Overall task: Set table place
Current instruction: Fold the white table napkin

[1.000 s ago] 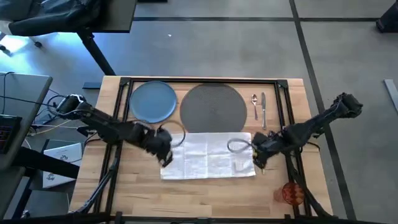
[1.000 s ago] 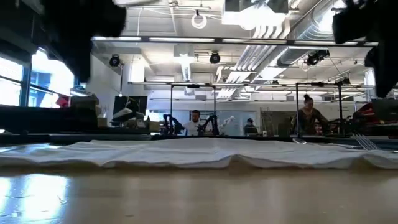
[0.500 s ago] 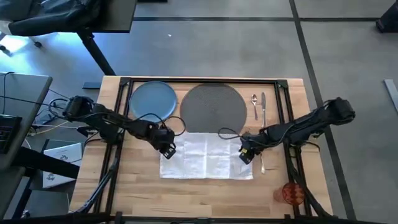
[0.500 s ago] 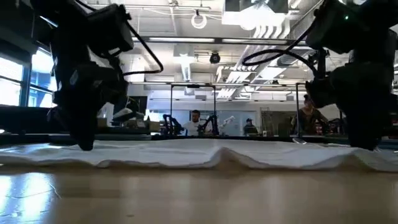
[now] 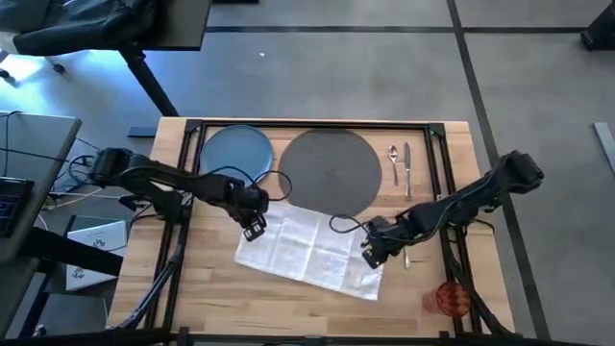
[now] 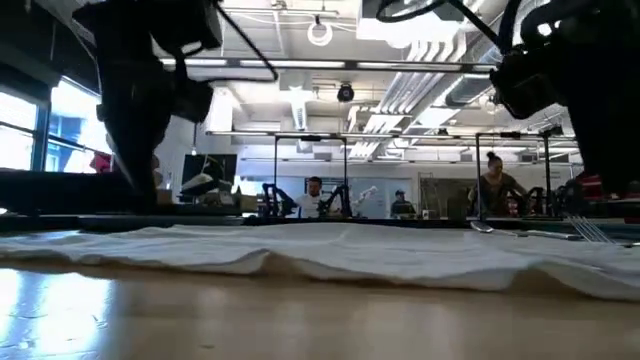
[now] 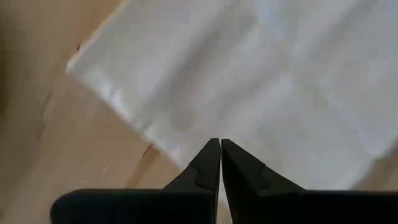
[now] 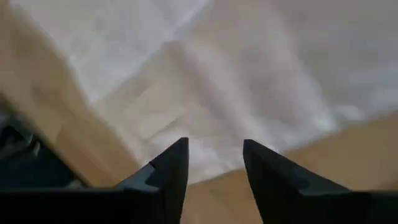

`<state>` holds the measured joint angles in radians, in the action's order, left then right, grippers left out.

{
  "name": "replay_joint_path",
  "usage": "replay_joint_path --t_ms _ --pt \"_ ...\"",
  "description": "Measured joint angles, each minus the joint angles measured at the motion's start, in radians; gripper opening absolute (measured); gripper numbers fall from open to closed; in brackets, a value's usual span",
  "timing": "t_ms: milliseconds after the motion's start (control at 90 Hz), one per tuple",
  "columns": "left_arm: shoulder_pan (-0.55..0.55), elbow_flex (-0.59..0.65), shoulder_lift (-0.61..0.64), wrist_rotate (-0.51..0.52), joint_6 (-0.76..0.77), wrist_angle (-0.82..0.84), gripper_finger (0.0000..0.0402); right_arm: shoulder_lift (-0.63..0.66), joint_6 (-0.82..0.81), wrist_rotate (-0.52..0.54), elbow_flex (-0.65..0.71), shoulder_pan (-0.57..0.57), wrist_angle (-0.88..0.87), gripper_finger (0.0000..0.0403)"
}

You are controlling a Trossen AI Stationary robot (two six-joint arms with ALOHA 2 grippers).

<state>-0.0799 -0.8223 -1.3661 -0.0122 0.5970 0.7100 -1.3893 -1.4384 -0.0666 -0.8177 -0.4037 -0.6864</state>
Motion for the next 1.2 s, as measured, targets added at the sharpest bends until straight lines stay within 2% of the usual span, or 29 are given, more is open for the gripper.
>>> replay_joint_path --t_ms 100,222,367,500,667,867,978,1111,1200 --pt "0.000 -0.003 0.011 0.002 -0.041 -0.048 0.0000 0.030 -0.095 0.004 0.035 0.035 -0.083 0.0204" --pt "0.001 -0.002 0.011 -0.002 -0.076 -0.100 0.0000 0.040 -0.116 -0.012 0.125 0.094 -0.024 0.0254" --pt "0.001 -0.002 0.010 -0.009 -0.111 -0.107 0.0000 0.040 -0.114 0.013 0.218 0.157 0.106 0.0266" --pt "0.001 -0.002 0.010 -0.026 -0.120 -0.117 0.0000 0.043 -0.108 0.021 0.273 0.191 0.188 0.0228" --pt "0.001 -0.013 0.010 -0.068 -0.110 -0.192 0.0000 0.042 -0.053 0.022 0.290 0.197 0.216 0.0144" --pt "0.009 -0.098 0.008 0.054 -0.172 -0.339 0.0000 0.041 0.114 0.030 0.214 0.204 0.217 0.0015" --pt "0.035 -0.123 -0.019 0.066 -0.197 -0.486 0.0000 0.041 0.244 0.040 0.110 0.219 0.168 0.0008" --pt "0.074 -0.127 -0.086 0.060 -0.215 -0.623 0.0005 0.042 0.433 0.123 -0.037 0.229 0.076 0.0002" --pt "0.098 -0.128 -0.135 -0.006 -0.262 -0.726 0.0023 0.042 0.602 0.147 -0.115 0.229 0.085 0.0001"
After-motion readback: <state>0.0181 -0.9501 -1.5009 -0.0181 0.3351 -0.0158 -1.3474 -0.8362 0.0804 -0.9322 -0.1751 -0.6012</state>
